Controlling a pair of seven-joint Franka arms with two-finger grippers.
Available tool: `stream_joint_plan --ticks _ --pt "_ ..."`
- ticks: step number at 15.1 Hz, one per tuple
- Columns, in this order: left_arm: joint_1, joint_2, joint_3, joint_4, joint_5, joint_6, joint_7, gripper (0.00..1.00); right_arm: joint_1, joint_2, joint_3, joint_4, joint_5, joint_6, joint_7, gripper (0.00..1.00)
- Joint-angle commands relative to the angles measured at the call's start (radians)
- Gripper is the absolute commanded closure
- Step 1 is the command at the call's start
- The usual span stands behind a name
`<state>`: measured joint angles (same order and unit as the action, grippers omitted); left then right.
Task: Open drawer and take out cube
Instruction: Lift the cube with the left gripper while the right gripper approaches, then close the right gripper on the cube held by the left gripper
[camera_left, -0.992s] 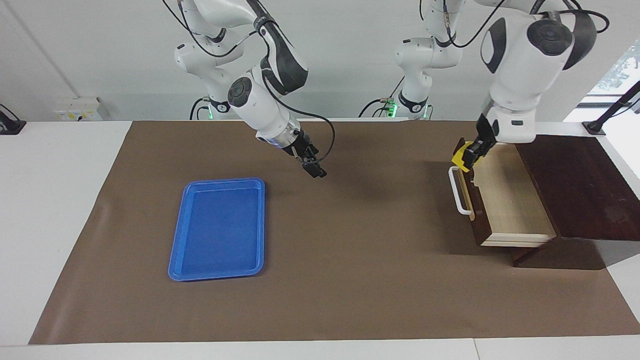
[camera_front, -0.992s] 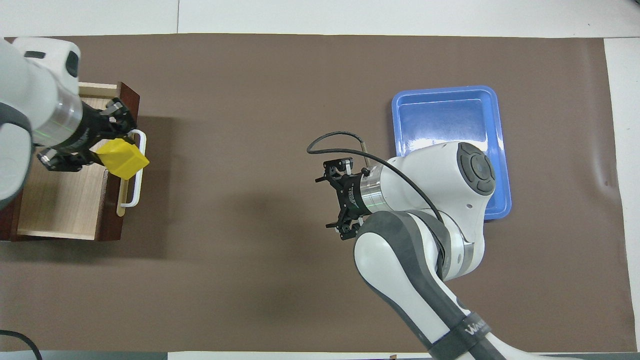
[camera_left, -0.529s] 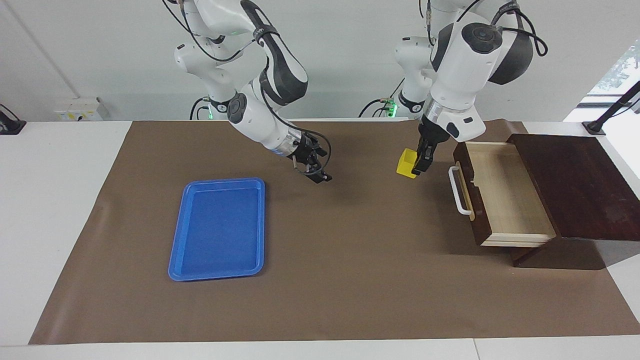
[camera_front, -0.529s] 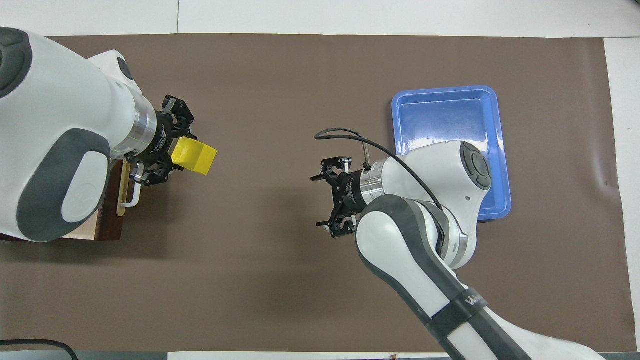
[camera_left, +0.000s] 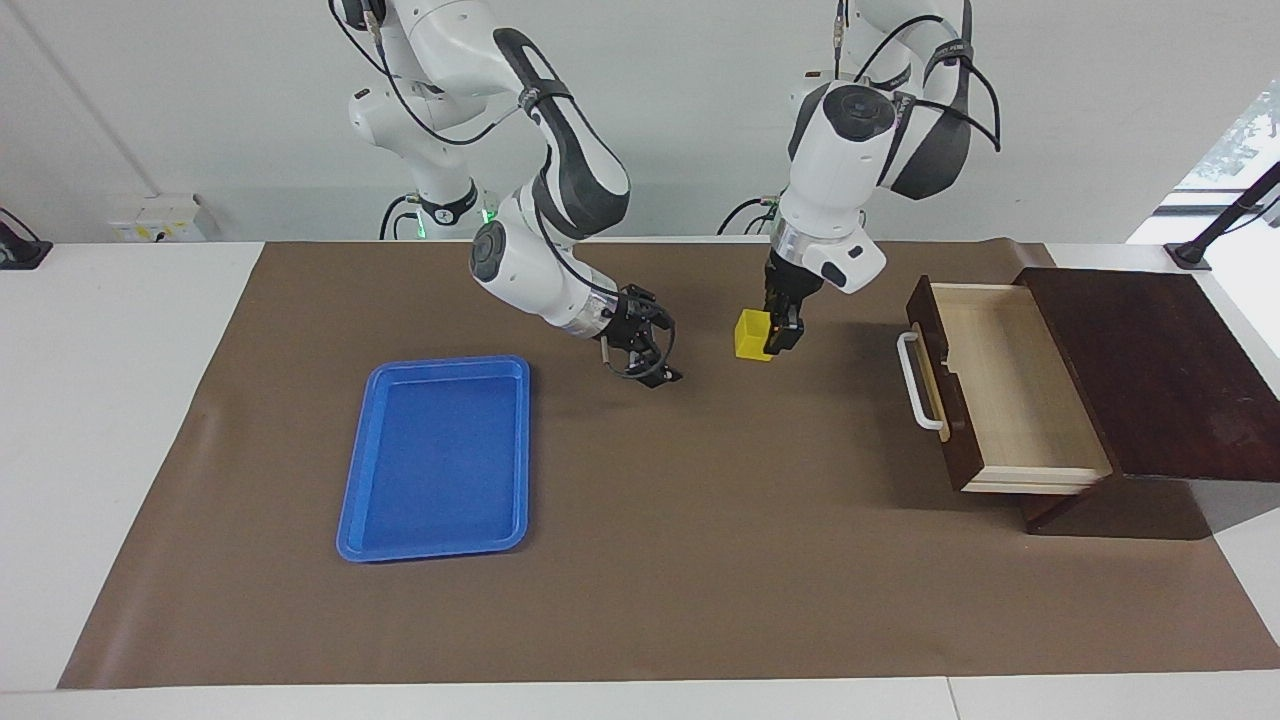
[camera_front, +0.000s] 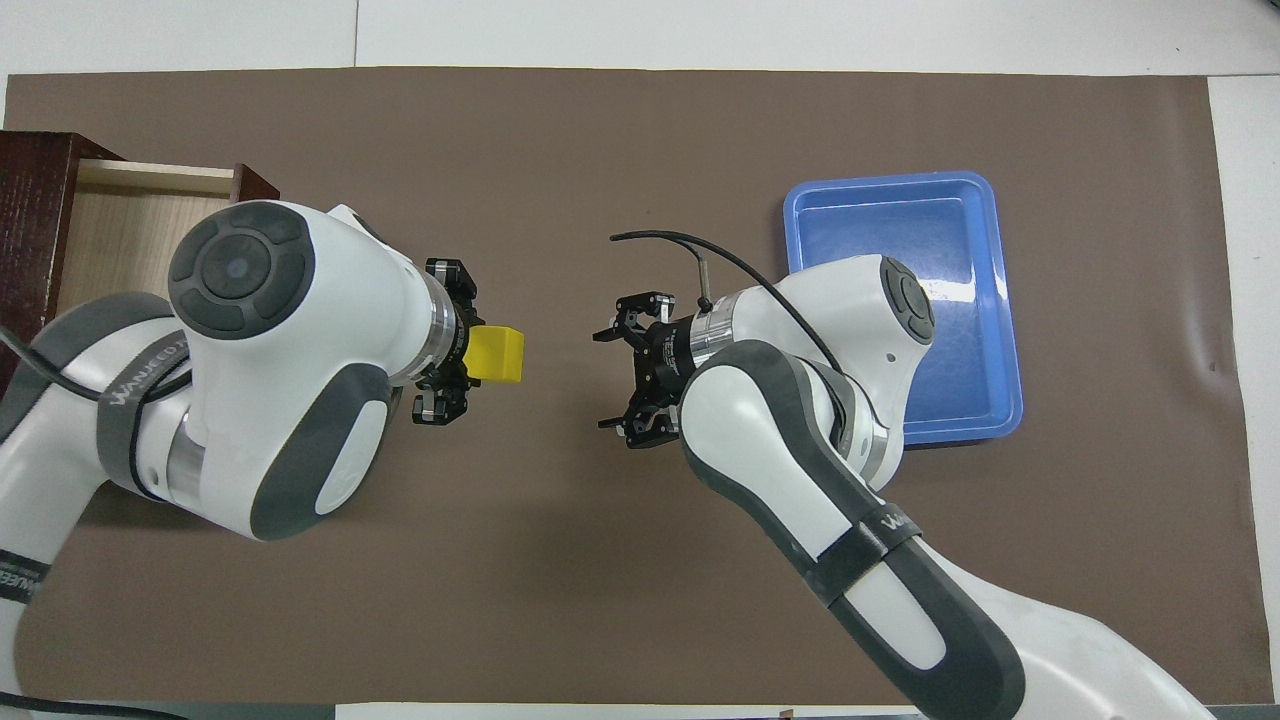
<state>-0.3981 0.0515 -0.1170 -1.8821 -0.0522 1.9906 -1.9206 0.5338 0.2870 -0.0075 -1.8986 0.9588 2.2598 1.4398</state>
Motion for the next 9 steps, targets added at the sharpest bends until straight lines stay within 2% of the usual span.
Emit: stream_joint_plan --ticks 1,9 --pt "-0.03 -0.009 0.017 -0.031 -0.014 0.039 -0.037 1.0 0.031 0.035 -0.002 0.053 0.009 0.003 0.002 0.0" --pt "-0.07 -0.005 0.017 -0.058 -0.014 0.056 -0.095 1.0 0.086 0.037 -0.002 0.055 -0.011 0.007 0.008 0.0"
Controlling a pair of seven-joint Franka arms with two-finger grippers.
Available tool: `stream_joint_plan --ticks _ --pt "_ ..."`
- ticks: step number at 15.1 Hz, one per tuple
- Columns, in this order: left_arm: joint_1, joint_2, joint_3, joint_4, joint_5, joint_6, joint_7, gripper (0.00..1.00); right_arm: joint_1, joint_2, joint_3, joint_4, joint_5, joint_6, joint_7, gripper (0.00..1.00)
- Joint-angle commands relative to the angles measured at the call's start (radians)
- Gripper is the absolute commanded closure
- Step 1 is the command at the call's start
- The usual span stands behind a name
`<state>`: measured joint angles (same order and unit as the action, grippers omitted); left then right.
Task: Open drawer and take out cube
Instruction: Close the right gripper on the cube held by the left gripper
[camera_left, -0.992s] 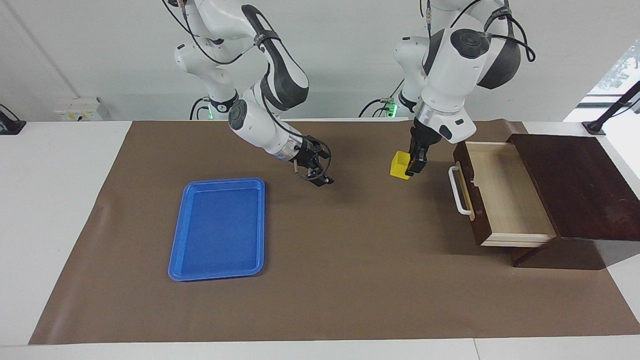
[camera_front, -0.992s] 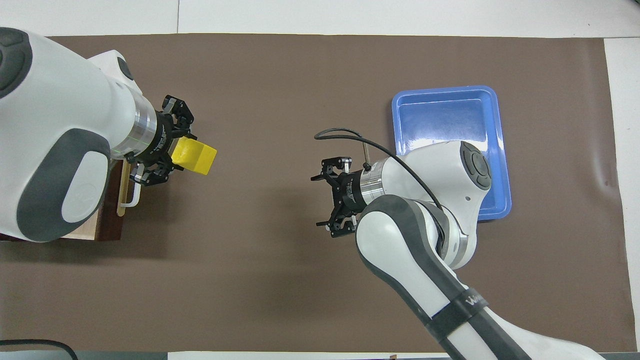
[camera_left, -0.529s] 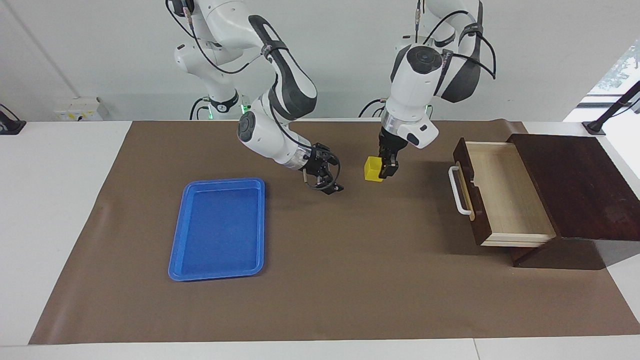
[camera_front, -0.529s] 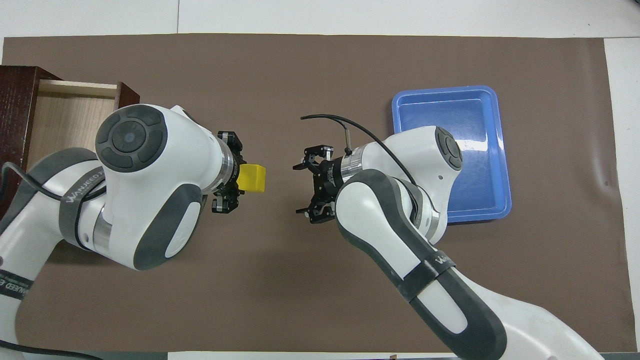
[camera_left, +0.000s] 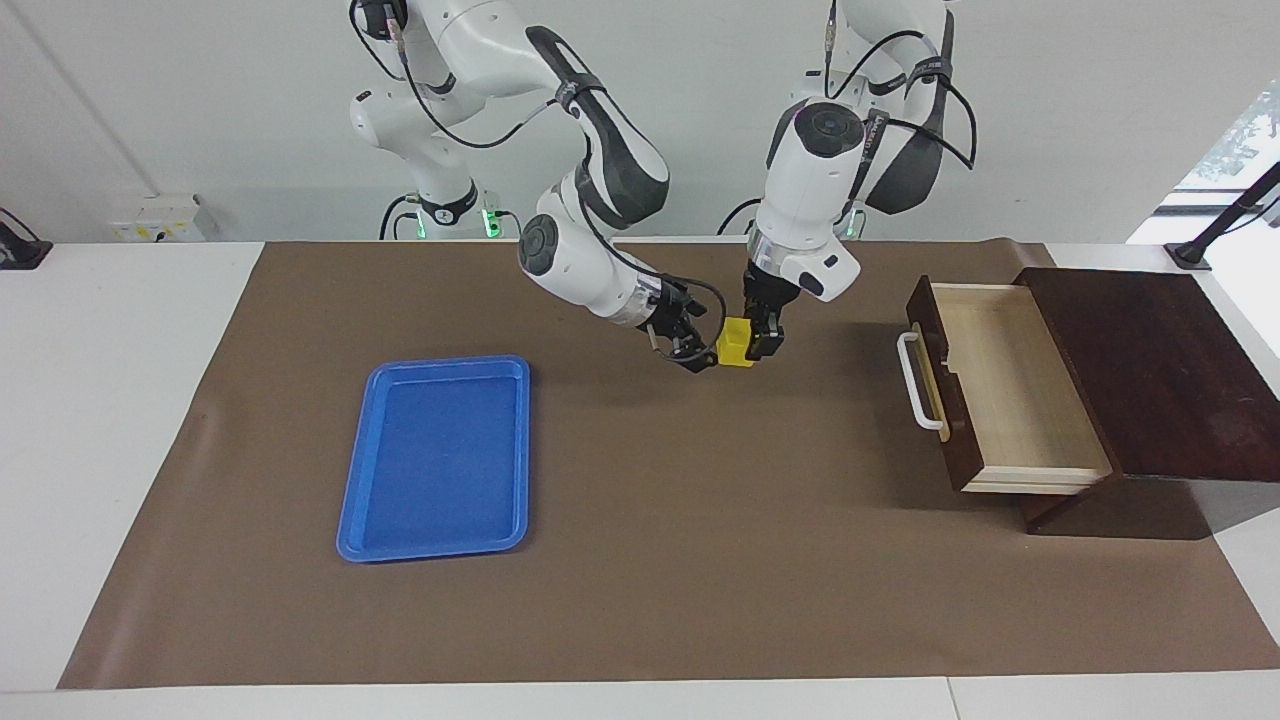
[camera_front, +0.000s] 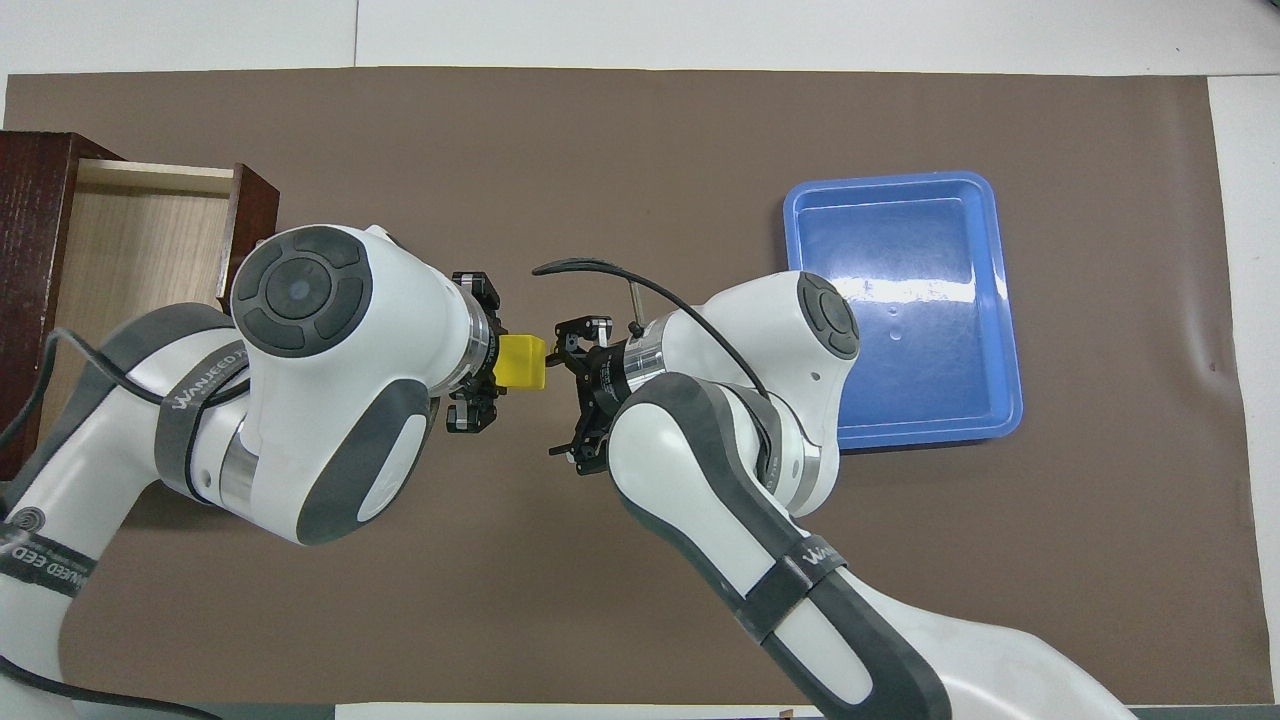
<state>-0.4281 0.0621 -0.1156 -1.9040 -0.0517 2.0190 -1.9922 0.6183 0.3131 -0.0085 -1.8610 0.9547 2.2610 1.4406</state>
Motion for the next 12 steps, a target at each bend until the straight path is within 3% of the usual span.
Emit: stream_joint_plan --ticks 1,12 --pt "-0.041 -0.016 0.016 -0.04 -0.014 0.027 -0.023 1.0 0.001 0.011 -0.001 0.019 -0.007 0.006 0.009 0.0" --pt "-0.044 -0.019 0.016 -0.053 -0.014 0.024 -0.013 1.0 -0.006 0.026 -0.004 0.068 -0.007 0.028 0.05 0.0"
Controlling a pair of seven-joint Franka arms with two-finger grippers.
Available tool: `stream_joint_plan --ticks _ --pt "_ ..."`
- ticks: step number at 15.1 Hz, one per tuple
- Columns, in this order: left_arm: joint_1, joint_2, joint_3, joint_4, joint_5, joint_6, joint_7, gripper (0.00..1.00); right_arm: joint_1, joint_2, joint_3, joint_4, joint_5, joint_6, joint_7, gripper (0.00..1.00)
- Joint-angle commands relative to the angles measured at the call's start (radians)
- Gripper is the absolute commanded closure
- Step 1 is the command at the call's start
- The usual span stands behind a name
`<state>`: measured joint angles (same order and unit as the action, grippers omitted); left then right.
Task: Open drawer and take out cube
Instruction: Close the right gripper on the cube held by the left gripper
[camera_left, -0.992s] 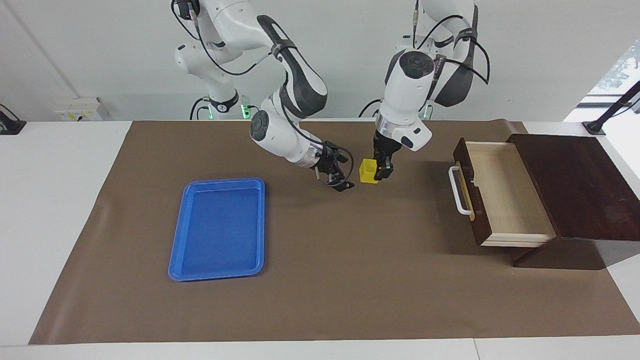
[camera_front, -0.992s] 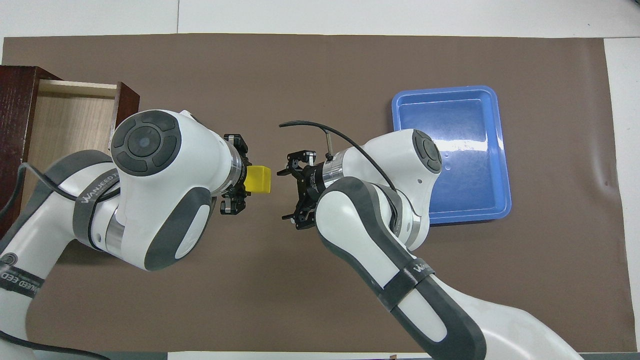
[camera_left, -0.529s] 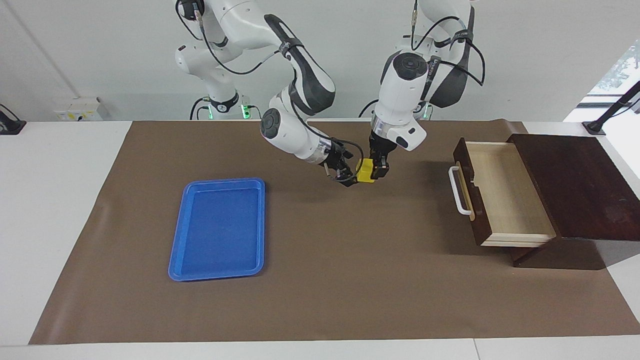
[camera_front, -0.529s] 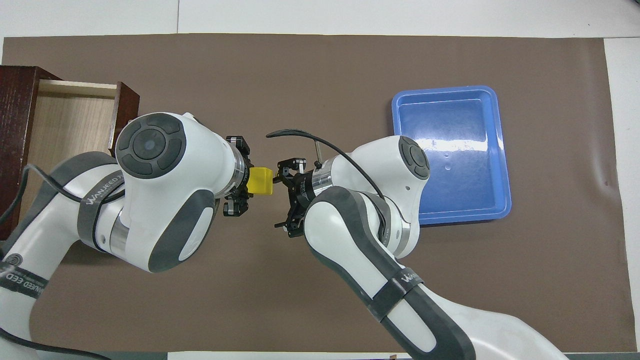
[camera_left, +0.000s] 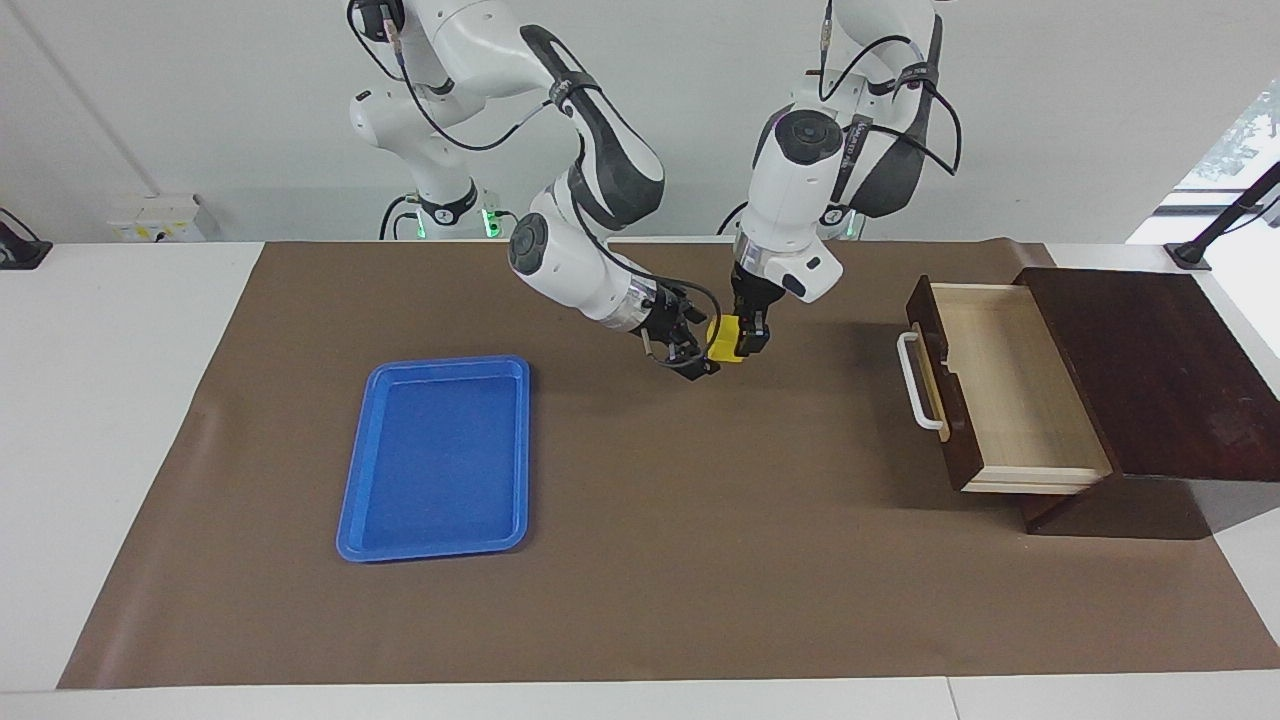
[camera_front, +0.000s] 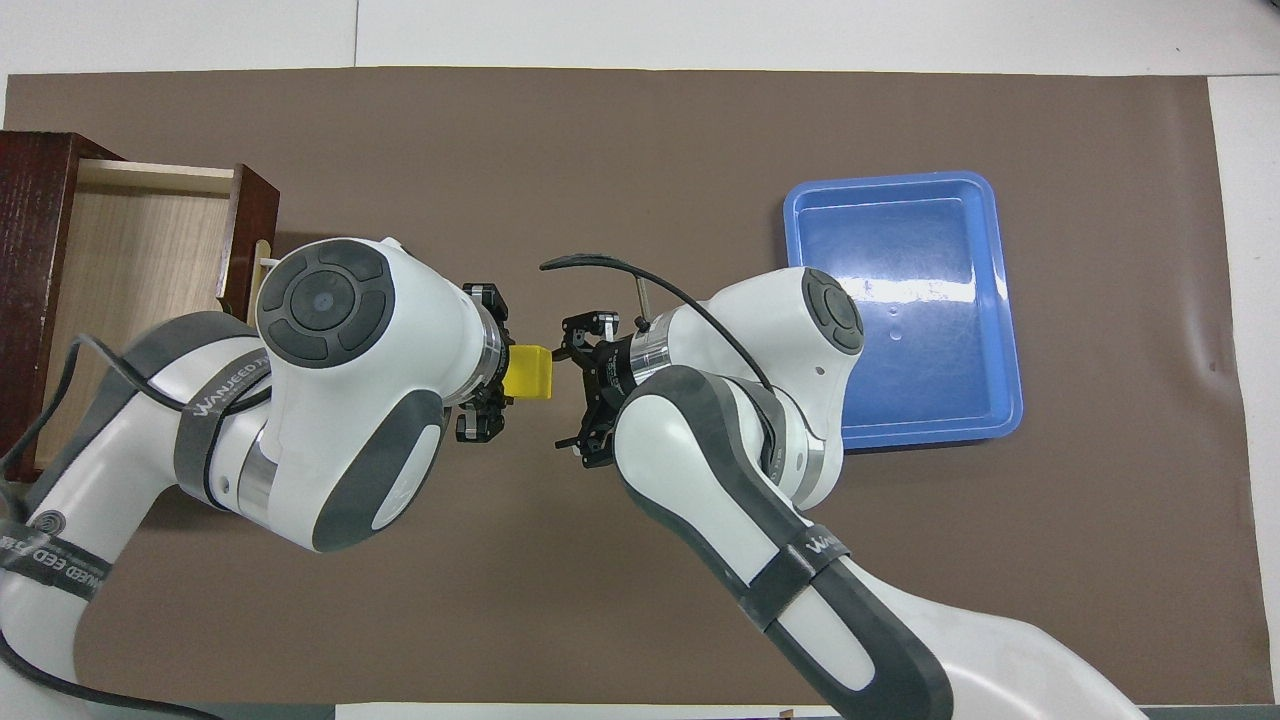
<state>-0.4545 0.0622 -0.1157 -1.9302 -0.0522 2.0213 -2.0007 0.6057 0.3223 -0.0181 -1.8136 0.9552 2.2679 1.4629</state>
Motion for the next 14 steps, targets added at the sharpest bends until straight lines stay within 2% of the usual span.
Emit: stream_joint_plan --ticks 1,9,11,13,14 --pt "-0.018 -0.019 0.016 -0.027 -0.014 0.02 -0.003 1.0 0.005 0.017 0.006 0.017 -0.007 0.019 0.025 0.0" --pt "-0.02 -0.019 0.016 -0.027 -0.014 0.02 -0.004 1.0 0.006 0.018 0.006 0.016 -0.007 0.03 0.031 0.01" --pt "-0.02 -0.019 0.016 -0.027 -0.014 0.017 -0.003 1.0 0.006 0.018 0.006 0.016 -0.006 0.032 0.051 0.19" --pt "-0.02 -0.019 0.016 -0.027 -0.014 0.017 -0.004 1.0 0.018 0.018 0.007 0.017 -0.006 0.059 0.063 0.3" --pt "-0.021 -0.019 0.016 -0.026 -0.014 0.016 -0.004 1.0 0.023 0.021 0.007 0.017 -0.004 0.073 0.063 0.4"
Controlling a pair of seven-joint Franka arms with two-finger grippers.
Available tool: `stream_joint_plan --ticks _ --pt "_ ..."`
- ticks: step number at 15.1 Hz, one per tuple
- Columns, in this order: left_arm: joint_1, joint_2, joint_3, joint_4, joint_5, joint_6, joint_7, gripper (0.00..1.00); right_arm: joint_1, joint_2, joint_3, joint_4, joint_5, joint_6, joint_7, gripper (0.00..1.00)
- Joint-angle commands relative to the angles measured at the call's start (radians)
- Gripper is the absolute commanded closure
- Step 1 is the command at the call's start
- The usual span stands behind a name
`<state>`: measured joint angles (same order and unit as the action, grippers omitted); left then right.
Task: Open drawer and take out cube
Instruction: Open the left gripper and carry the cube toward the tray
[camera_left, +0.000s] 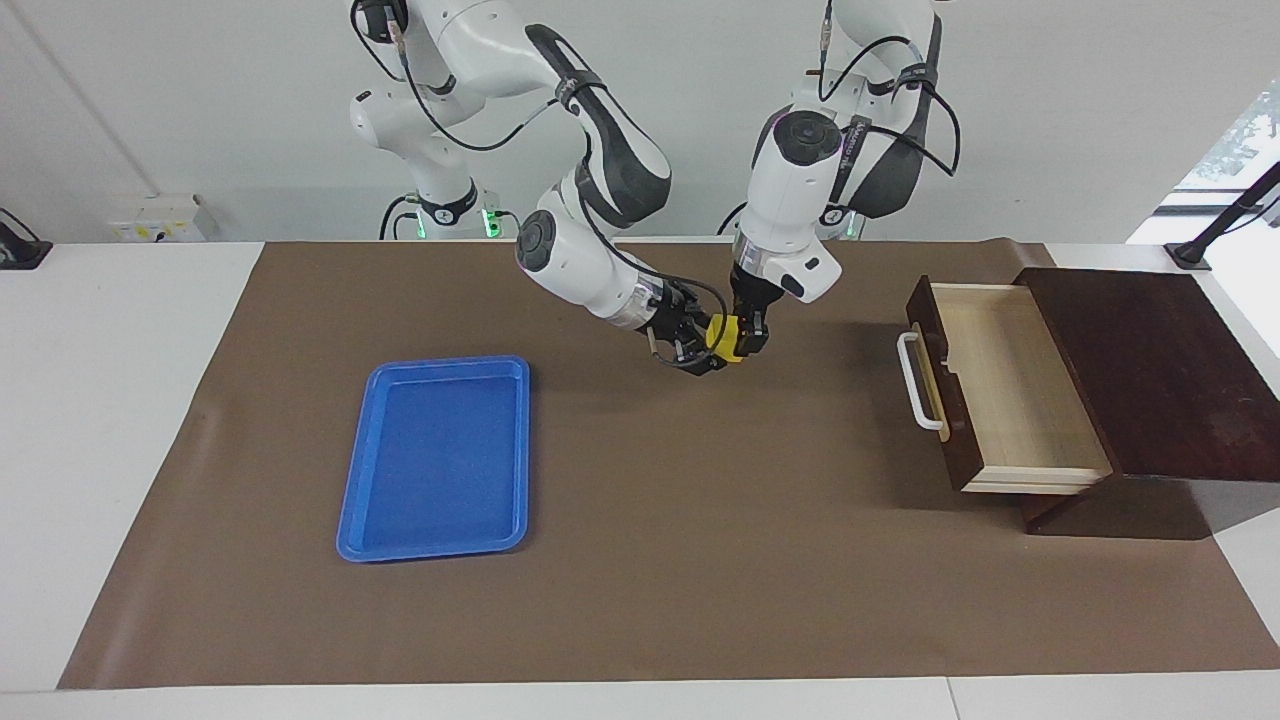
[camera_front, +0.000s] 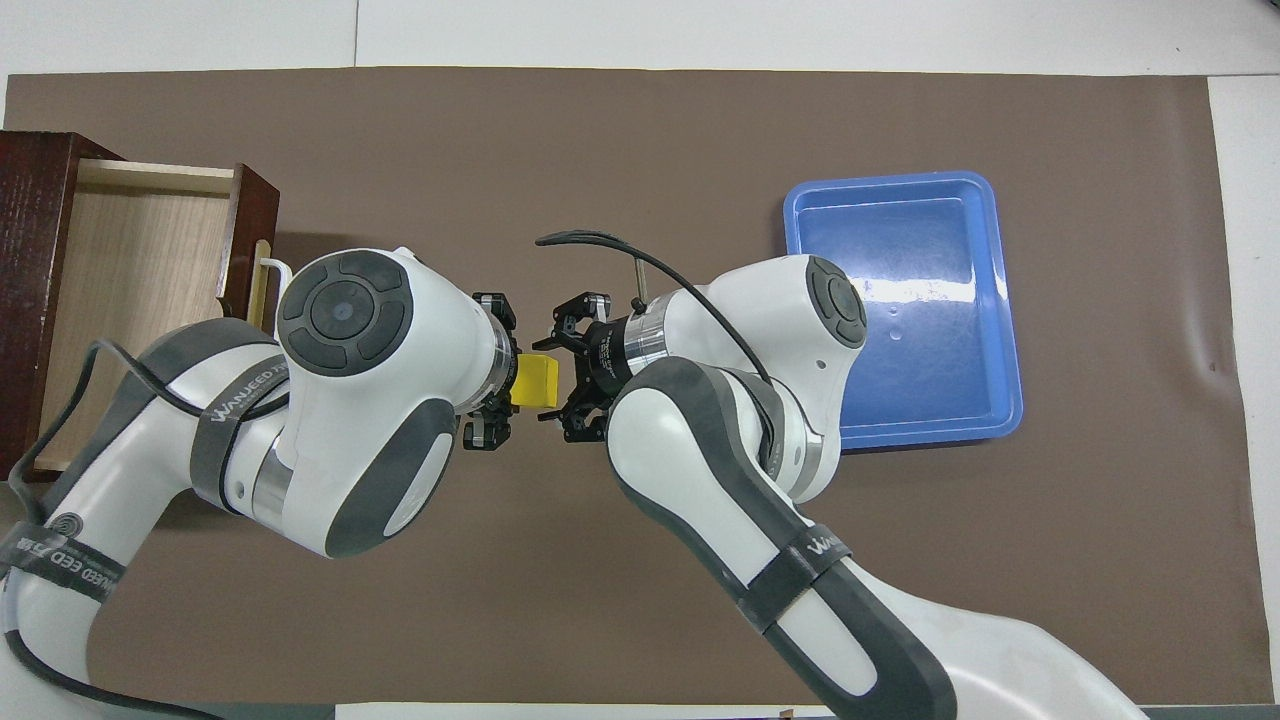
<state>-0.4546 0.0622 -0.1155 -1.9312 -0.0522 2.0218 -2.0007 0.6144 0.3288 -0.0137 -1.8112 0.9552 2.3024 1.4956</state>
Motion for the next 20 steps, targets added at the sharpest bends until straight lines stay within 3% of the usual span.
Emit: stream_joint_plan --ticks 1,2,3,7,8,9,10,12,20 --pt "-0.019 -0.019 0.016 -0.026 -0.014 0.018 -0.004 1.0 0.015 0.015 0.003 0.015 -0.004 0.043 0.029 0.56" --pt "-0.019 -0.019 0.016 -0.026 -0.014 0.017 -0.003 1.0 0.015 0.013 0.003 0.015 -0.006 0.037 0.026 0.9" --pt "-0.019 -0.019 0.016 -0.026 -0.014 0.017 -0.003 1.0 0.008 0.013 0.003 0.018 -0.006 0.029 0.023 1.0" --pt "-0.019 -0.019 0.016 -0.026 -0.014 0.02 -0.001 0.97 -0.004 0.015 0.003 0.026 -0.007 0.017 -0.009 1.0" --pt "-0.018 -0.019 0.016 -0.026 -0.014 0.02 0.002 0.8 -0.007 0.015 0.003 0.029 -0.006 0.017 -0.009 1.0" --pt "-0.016 -0.019 0.017 -0.026 -0.014 0.02 0.003 0.48 -0.01 0.016 0.003 0.039 -0.006 0.015 -0.009 1.0" --pt "-0.012 -0.019 0.017 -0.025 -0.014 0.018 0.013 0.0 -0.01 0.018 0.003 0.047 -0.004 0.008 -0.009 1.0" --pt "0.011 -0.016 0.02 -0.023 -0.011 0.018 0.042 0.0 -0.013 0.018 0.003 0.049 -0.006 -0.001 -0.009 1.0" --pt "0.269 -0.007 0.022 -0.037 0.008 0.049 0.37 0.0 -0.064 0.027 0.003 0.084 -0.004 -0.067 -0.023 1.0"
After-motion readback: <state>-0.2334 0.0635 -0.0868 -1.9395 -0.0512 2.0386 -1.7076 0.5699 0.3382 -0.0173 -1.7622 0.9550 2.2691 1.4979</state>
